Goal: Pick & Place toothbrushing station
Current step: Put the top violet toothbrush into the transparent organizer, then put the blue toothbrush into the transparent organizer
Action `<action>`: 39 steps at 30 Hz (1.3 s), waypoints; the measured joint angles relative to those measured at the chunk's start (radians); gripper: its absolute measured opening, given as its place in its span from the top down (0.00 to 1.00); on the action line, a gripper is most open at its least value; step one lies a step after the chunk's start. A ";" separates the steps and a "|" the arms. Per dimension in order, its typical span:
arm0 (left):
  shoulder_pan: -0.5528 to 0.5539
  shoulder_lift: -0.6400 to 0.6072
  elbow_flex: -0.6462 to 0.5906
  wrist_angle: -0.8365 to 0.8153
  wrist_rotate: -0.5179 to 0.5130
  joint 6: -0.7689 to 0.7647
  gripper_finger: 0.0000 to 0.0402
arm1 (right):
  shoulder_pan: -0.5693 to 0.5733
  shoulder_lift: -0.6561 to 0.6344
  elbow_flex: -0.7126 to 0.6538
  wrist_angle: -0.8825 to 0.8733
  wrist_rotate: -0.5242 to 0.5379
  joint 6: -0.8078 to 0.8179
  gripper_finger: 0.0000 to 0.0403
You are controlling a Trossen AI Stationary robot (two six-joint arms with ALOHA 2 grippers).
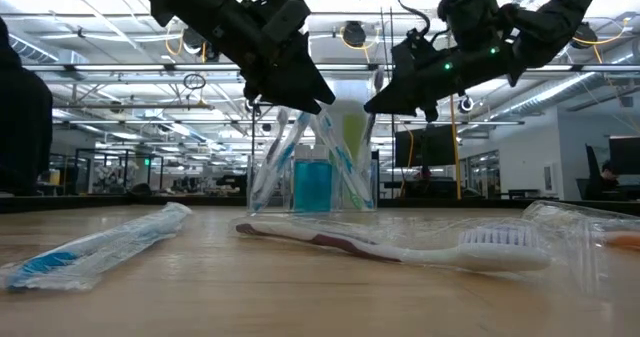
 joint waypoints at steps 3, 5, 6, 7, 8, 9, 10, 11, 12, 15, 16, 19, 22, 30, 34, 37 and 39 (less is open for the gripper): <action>0.001 0.000 0.000 0.001 0.000 0.002 0.42 | 0.000 0.024 0.000 0.002 0.000 0.000 0.95; 0.004 0.000 0.000 0.004 0.000 0.002 0.42 | 0.000 0.040 0.000 0.013 -0.004 0.000 0.95; 0.005 0.000 0.000 0.006 0.000 0.002 0.42 | 0.000 0.050 0.000 0.021 -0.016 0.000 0.95; 0.009 0.000 0.000 0.006 0.000 0.002 0.42 | 0.000 0.061 0.000 0.031 -0.031 0.000 0.95; 0.011 0.000 0.000 0.006 0.000 0.002 0.42 | 0.000 0.074 0.000 0.045 -0.049 -0.001 0.95; 0.015 0.000 0.000 0.006 0.000 0.002 0.42 | 0.000 0.087 0.000 0.058 -0.060 -0.003 0.95; 0.017 0.000 0.000 0.006 0.000 0.001 0.42 | 0.000 0.098 0.000 0.071 -0.073 -0.009 0.95; 0.020 0.000 0.000 0.006 0.000 -0.002 0.42 | 0.000 0.109 0.000 0.087 -0.075 -0.015 0.95; 0.022 0.000 0.000 0.006 -0.001 -0.002 0.42 | 0.000 0.116 0.000 0.097 -0.075 -0.021 0.95; 0.023 0.000 0.000 0.006 -0.001 -0.003 0.42 | 0.000 0.130 0.000 0.093 -0.075 -0.055 0.93; 0.023 0.000 0.000 0.006 -0.001 -0.004 0.42 | 0.000 0.131 0.000 0.083 -0.075 -0.068 0.92; 0.023 0.000 0.000 0.005 0.000 -0.004 0.42 | 0.000 0.131 0.000 0.078 -0.075 -0.104 0.87; 0.023 0.000 0.000 0.005 0.000 -0.008 0.42 | 0.000 0.130 -0.001 0.077 -0.076 -0.112 0.80; 0.013 0.000 0.000 -0.008 0.001 -0.101 0.42 | 0.000 0.130 -0.001 0.063 -0.076 -0.113 0.65; -0.010 0.000 0.000 -0.080 0.003 -0.168 0.42 | -0.001 0.112 -0.001 0.054 -0.075 -0.131 0.61; -0.033 0.000 0.000 -0.172 0.005 -0.290 0.42 | 0.000 0.076 -0.001 0.030 -0.074 -0.151 0.59; -0.053 0.000 0.000 -0.248 0.025 -0.389 0.42 | -0.001 0.042 -0.001 -0.009 -0.073 -0.166 0.58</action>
